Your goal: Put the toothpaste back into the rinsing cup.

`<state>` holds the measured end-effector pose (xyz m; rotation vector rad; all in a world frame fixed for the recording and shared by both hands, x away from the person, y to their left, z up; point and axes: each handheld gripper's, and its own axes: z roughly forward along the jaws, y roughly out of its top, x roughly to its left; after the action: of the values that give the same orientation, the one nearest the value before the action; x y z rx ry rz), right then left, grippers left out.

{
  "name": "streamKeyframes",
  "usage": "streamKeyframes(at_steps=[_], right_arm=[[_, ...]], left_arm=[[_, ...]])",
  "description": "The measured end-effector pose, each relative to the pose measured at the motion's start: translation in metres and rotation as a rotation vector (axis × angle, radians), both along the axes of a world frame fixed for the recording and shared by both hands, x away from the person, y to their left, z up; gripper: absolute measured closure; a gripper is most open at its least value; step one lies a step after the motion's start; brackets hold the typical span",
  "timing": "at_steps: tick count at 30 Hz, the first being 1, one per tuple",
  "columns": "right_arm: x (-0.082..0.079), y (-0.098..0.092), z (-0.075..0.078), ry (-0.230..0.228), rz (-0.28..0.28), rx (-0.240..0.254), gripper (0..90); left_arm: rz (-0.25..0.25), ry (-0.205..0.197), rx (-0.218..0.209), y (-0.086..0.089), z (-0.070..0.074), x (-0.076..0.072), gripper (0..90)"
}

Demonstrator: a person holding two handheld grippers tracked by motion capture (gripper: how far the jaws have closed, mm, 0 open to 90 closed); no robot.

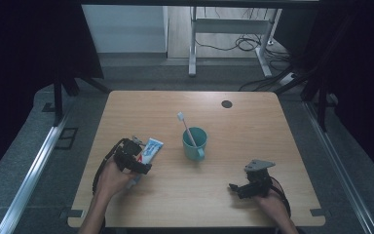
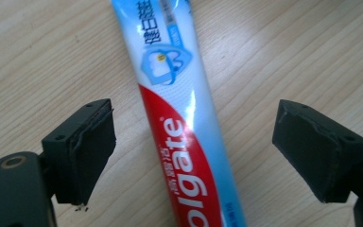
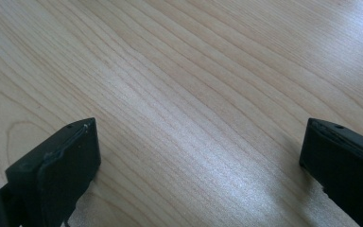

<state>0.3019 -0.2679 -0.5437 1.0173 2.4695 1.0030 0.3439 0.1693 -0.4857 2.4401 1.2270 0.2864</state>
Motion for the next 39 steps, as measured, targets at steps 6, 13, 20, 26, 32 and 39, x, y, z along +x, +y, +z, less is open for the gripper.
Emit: streamKeyframes(at_steps=[6,13,20,26,32,39], right_arm=[[0.0,0.0,0.0,0.0,-0.001,0.0,0.0],[0.0,0.0,0.0,-0.001,-0.001,0.0,0.0],[0.0,0.0,0.0,0.0,0.0,-0.001,0.0],[0.0,0.0,0.0,0.0,0.0,-0.001,0.0],[0.0,0.0,0.0,-0.001,0.001,-0.001,0.0],[0.0,0.0,0.0,0.0,0.0,-0.001,0.0]], left_arm=[[0.003,0.071,0.039,-0.002,-0.003,0.012,16.5],[0.006,0.161,0.075,-0.007,-0.004,0.028,20.9],[0.007,0.24,0.13,-0.016,-0.005,0.042,26.7],[0.024,0.293,0.153,-0.023,-0.007,0.052,32.5],[0.054,0.34,0.183,-0.029,-0.009,0.059,37.2],[0.092,0.381,0.196,-0.03,-0.013,0.063,42.2]])
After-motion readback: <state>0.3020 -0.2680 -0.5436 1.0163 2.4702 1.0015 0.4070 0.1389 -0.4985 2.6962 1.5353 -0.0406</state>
